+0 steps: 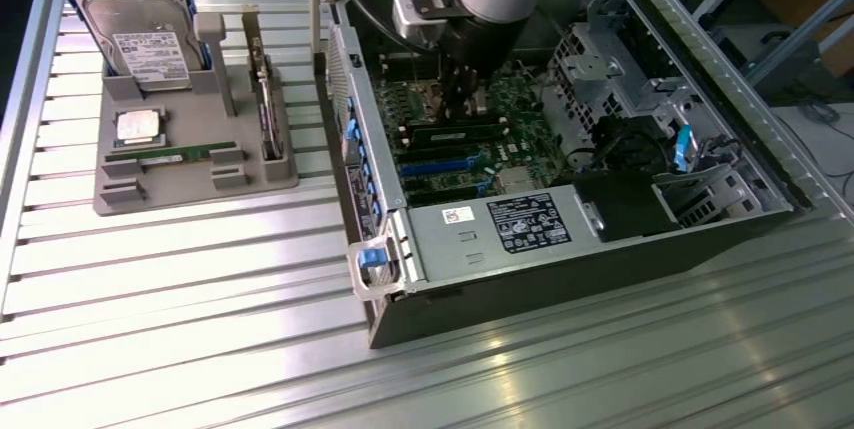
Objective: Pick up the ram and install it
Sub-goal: 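Press down the ram until it locks into place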
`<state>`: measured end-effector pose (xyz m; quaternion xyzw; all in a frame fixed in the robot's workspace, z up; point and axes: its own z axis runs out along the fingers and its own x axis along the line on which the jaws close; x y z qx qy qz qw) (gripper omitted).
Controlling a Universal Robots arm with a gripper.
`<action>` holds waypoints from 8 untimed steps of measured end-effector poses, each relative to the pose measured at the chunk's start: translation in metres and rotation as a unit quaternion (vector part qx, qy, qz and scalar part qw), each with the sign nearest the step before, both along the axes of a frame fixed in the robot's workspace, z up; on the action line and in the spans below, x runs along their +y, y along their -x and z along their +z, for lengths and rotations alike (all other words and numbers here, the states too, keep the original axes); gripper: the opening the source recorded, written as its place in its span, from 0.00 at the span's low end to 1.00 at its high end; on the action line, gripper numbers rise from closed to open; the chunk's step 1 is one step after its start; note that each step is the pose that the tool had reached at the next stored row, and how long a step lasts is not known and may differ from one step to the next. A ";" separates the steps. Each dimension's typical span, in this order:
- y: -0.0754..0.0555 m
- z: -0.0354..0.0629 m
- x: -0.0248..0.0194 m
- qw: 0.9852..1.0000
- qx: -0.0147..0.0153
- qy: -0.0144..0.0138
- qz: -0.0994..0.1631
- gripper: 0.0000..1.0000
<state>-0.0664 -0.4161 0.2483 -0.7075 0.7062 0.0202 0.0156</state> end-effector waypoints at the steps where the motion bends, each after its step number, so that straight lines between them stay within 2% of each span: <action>1: 0.000 -0.0013 0.0000 1.000 0.000 0.000 0.000 0.11; 4: 0.000 -0.0053 0.0000 1.000 0.000 0.000 0.000 0.11; 5: 0.000 -0.0053 0.0005 1.000 0.000 0.000 0.000 0.11; 6: 0.000 -0.0054 0.0028 1.000 0.000 0.000 0.000 0.11; 8: 0.000 -0.0067 0.0030 1.000 0.000 0.000 0.000 0.11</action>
